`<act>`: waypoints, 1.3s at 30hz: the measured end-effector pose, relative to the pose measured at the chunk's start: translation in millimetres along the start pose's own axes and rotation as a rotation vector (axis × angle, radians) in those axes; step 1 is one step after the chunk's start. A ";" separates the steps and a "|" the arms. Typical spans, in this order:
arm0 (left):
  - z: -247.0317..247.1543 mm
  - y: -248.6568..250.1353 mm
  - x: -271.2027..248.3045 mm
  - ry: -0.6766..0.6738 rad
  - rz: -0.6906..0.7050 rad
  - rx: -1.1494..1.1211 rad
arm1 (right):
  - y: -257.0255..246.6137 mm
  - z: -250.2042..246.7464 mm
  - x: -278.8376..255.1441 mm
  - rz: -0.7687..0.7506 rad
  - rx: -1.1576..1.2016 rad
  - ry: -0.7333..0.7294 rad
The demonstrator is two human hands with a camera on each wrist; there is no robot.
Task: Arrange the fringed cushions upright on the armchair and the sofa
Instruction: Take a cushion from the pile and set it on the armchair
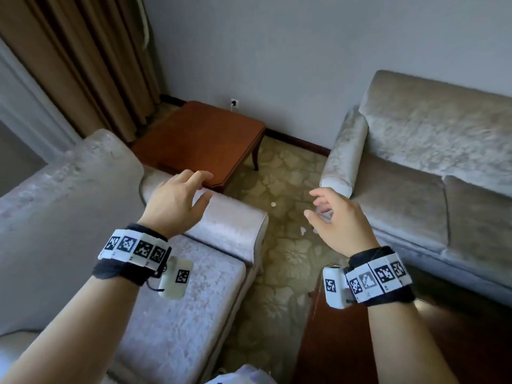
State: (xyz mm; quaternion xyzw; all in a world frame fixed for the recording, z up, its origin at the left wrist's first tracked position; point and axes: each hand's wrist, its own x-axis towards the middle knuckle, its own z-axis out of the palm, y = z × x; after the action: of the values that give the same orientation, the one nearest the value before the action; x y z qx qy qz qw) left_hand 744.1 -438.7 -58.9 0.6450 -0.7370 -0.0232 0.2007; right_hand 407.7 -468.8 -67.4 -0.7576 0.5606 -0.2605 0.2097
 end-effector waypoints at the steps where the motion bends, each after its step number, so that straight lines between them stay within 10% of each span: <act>1: 10.7 6.1 22.4 -0.027 0.037 -0.006 | 11.4 -5.3 5.0 0.037 -0.022 0.020; 22: 259.7 308.8 412.1 -0.397 0.552 0.187 | 309.7 -191.4 135.9 0.636 -0.357 0.131; 39: 415.0 549.2 633.8 -0.568 0.996 -0.154 | 476.7 -319.2 183.0 1.157 -0.226 0.445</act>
State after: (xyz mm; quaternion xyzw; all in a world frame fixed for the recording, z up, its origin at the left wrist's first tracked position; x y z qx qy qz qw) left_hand 36.6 -1048.8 -110.6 0.1725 -0.9728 -0.1518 0.0279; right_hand -103.0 -787.6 -81.1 -0.2767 0.9340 -0.1954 0.1136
